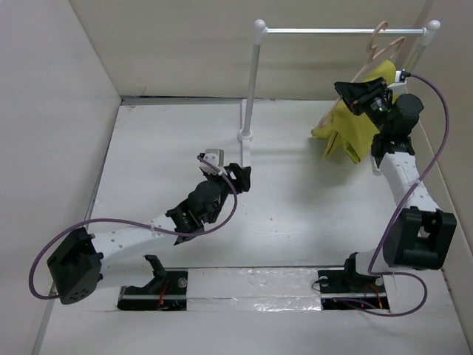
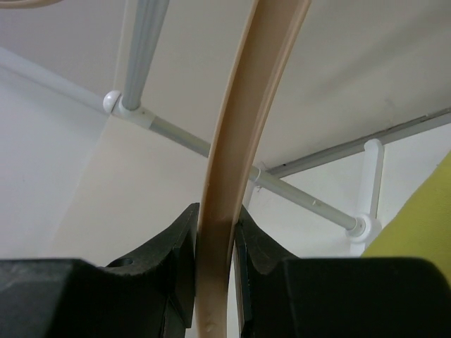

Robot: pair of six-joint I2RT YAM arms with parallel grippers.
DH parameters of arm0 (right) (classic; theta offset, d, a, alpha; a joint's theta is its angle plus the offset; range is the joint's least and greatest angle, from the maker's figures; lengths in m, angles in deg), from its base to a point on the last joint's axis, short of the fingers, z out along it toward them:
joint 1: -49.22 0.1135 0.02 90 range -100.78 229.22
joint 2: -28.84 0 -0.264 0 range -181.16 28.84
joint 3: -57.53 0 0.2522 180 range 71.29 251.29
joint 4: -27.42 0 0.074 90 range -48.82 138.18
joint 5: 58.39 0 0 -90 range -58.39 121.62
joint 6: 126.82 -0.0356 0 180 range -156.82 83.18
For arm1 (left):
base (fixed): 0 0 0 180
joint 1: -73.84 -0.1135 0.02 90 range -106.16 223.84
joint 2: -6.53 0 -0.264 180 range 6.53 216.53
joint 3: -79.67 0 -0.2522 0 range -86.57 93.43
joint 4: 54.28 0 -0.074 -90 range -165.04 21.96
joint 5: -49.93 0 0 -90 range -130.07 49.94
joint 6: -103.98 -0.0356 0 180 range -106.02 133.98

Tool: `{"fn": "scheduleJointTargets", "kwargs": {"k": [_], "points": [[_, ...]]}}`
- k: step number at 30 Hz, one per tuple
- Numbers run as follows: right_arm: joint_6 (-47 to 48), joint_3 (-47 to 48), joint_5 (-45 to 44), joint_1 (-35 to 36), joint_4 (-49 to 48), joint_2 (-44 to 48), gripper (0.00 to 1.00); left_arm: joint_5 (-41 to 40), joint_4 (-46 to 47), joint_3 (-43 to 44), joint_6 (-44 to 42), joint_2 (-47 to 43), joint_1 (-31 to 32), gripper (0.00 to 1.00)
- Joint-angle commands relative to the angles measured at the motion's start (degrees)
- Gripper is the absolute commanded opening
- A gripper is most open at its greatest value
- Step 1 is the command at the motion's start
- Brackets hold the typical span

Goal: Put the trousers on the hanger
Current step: Place the hanger at the clothesline.

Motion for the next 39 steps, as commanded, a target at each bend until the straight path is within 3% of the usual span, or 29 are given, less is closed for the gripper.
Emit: {"fn": "scheduleJointTargets", "kwargs": {"k": [1,14,27,39], "points": [[1.2,7.8,3.8,-0.4,-15.7,-1.1,0.00,-0.7,1.2,-0.8,1.5,-2.5,-0.3,0.59],[-4.6,14.2,6.5,-5.0,-20.6,-11.3,0.00,-1.5,-0.7,-2.8,2.7,-4.7,-0.3,0.59],[-8.5,14.2,11.2,-9.6,-26.4,-19.6,0.00,-2.2,-2.0,-1.9,3.2,-4.3,-0.3,0.58],[-6.3,20.8,12.3,-11.3,-21.7,-21.3,0.00,-1.4,-1.6,-1.0,3.5,-4.3,-0.3,0.58]]}}
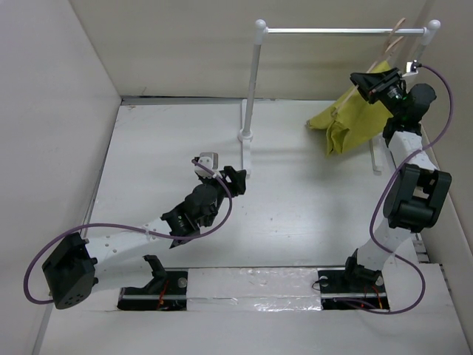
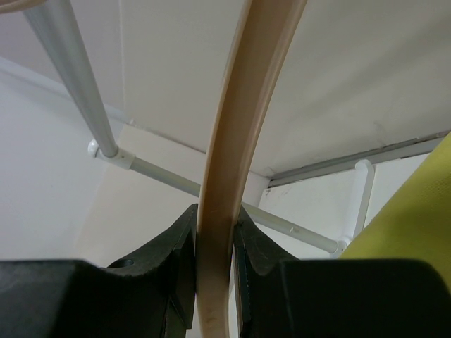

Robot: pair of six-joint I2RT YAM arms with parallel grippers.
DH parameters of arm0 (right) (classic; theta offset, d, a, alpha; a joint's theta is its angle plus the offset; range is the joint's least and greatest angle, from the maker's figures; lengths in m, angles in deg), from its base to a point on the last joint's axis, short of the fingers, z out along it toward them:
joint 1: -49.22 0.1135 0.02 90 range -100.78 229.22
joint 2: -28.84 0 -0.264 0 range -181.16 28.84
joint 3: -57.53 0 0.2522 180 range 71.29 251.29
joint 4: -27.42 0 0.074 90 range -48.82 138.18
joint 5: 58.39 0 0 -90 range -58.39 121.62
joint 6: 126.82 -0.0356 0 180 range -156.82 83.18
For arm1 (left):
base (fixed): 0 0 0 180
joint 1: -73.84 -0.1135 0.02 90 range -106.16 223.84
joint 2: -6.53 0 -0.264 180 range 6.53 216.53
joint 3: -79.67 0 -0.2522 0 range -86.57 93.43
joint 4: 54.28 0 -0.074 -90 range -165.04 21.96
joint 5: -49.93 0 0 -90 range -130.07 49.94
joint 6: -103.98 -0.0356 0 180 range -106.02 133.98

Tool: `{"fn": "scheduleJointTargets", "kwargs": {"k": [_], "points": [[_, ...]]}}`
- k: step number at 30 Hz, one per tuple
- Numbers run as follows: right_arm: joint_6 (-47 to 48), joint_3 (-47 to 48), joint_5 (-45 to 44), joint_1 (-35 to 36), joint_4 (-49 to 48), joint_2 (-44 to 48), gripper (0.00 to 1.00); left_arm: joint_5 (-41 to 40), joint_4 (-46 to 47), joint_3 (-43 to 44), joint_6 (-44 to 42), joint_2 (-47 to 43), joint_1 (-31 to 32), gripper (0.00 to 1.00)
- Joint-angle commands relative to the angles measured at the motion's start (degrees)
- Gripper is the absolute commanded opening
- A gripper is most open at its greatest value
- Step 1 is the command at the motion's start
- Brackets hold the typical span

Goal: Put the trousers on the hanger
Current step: Place the hanger at the clothesline.

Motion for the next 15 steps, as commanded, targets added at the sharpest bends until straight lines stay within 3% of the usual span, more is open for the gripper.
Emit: {"fn": "scheduleJointTargets", "kwargs": {"k": [1,15], "points": [[3.4,7.0,0.0,-1.4,-7.9,1.3,0.00,-0.2,1.4,1.9,0.2,-0.8,-0.2,0.58],[3.4,8.2,0.3,-2.5,-7.3,-2.3,0.04,-2.1,0.8,1.8,-0.4,-2.5,0.9,0.58]]}}
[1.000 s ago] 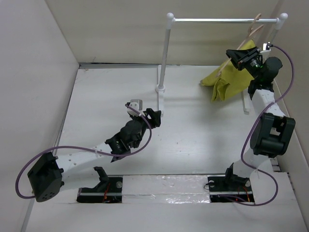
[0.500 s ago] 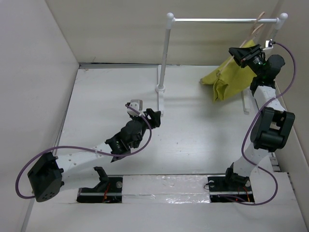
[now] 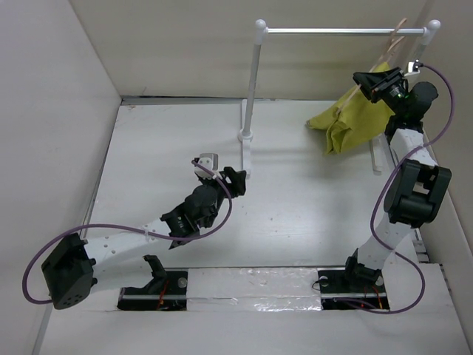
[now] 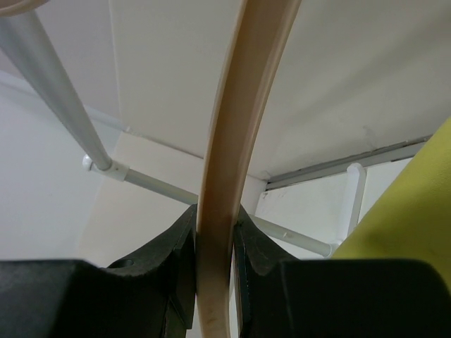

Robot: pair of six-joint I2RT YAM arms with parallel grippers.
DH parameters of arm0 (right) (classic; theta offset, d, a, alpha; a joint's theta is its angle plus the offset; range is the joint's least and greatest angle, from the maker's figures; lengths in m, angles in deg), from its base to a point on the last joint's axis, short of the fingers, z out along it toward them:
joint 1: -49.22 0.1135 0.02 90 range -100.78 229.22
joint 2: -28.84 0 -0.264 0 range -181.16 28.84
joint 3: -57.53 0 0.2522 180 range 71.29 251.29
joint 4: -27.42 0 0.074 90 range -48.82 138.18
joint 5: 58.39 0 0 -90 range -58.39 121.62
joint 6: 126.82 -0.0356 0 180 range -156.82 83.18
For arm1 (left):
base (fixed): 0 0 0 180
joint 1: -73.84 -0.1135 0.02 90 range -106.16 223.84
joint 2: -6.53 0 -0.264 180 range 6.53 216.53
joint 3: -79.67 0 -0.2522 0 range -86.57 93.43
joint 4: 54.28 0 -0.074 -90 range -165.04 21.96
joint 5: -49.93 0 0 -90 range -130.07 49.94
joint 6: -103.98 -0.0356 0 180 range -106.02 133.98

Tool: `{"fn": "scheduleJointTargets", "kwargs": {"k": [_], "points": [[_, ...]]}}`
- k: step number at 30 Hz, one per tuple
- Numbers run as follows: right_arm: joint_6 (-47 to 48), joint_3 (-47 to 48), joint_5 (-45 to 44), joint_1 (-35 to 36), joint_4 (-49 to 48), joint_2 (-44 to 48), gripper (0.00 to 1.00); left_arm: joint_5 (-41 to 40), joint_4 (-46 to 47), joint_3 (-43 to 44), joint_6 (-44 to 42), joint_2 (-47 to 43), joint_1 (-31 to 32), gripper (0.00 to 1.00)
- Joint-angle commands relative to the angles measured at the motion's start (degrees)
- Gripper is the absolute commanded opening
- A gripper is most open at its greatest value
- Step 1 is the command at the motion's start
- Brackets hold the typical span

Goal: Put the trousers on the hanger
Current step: Place the hanger at the clothesline, then reset both arms

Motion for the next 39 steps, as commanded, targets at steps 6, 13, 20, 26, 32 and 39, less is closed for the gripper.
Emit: {"fn": "scheduleJointTargets", "kwargs": {"k": [6,13,20,26,32,39], "points": [[5.0,1.0,-0.4,-1.7,-10.0,1.1,0.14,-1.2,1.0,1.3,-0.1,-3.3,0.1,0.58],[9.6,-3.9,-1.8,-2.2,-8.5,5.9,0.54,-1.6,1.4,1.8,-1.0,-3.6,0.6,0.58],[23.4,-6.1,-9.8,-2.8,6.5,13.6,1.00,-2.3,0.8,2.3,-2.2,-5.3,0.6,0.58],[30.7,-11.7,-17.4,-2.8,10.2,20.2,1.00,-3.6,-1.1,2.9,-2.4,-7.3,0.6,0.59],[27.9,-24.3,-14.4,-2.4,0.5,27.4,1.00,-5.7,-4.2,4.6,-2.1,-8.0,0.6,0.60],[32.5,-40.3,-17.2,7.4,-1.1,41.4,1.00,-7.7,-7.4,3.9,-1.1,-9.6,0.6,0.61]]}}
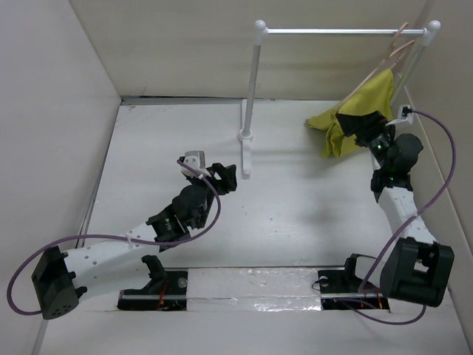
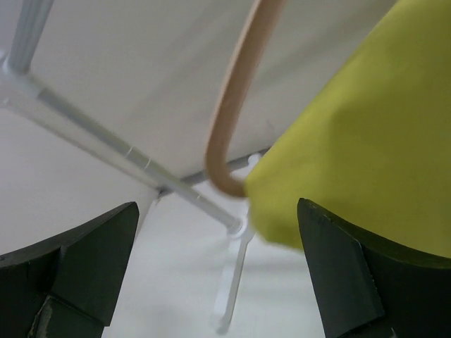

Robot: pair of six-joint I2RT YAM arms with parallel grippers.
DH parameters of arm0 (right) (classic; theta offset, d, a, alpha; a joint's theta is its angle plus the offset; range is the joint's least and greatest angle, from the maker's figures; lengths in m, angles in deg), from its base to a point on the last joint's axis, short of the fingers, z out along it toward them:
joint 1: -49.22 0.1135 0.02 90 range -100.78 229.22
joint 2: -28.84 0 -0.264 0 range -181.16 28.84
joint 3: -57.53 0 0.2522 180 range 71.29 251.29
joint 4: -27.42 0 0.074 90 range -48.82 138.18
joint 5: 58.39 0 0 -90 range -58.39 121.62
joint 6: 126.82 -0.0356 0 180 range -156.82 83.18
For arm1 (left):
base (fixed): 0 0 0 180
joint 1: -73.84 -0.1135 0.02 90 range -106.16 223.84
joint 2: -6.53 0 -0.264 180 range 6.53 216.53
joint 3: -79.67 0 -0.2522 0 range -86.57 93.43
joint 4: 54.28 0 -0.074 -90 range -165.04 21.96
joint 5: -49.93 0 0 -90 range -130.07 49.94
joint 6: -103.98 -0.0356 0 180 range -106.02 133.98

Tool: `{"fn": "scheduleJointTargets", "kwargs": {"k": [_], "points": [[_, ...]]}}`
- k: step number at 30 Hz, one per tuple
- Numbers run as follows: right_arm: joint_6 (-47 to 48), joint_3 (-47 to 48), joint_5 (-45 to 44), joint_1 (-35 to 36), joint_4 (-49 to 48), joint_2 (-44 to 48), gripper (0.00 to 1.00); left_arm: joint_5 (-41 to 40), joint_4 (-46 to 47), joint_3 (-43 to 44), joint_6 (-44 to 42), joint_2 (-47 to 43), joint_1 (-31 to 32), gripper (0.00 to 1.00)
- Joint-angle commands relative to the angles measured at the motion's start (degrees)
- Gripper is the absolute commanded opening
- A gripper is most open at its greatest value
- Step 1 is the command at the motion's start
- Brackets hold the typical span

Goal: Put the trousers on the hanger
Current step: Reset both arms

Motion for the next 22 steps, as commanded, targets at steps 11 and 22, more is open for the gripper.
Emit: {"fn": "scheduleJointTargets", "kwargs": {"k": [11,22], "points": [[21.8,-19.6,-6.8,21.7,11.0,23.1,1.00,-4.4,-5.3,-5.8,5.4,-9.0,0.2,0.60],[24.9,-26.4,-8.0,25.4,16.0,24.7,1.00,-2.3,-4.5,-7.2,6.5,-7.2,0.2,0.59]]}}
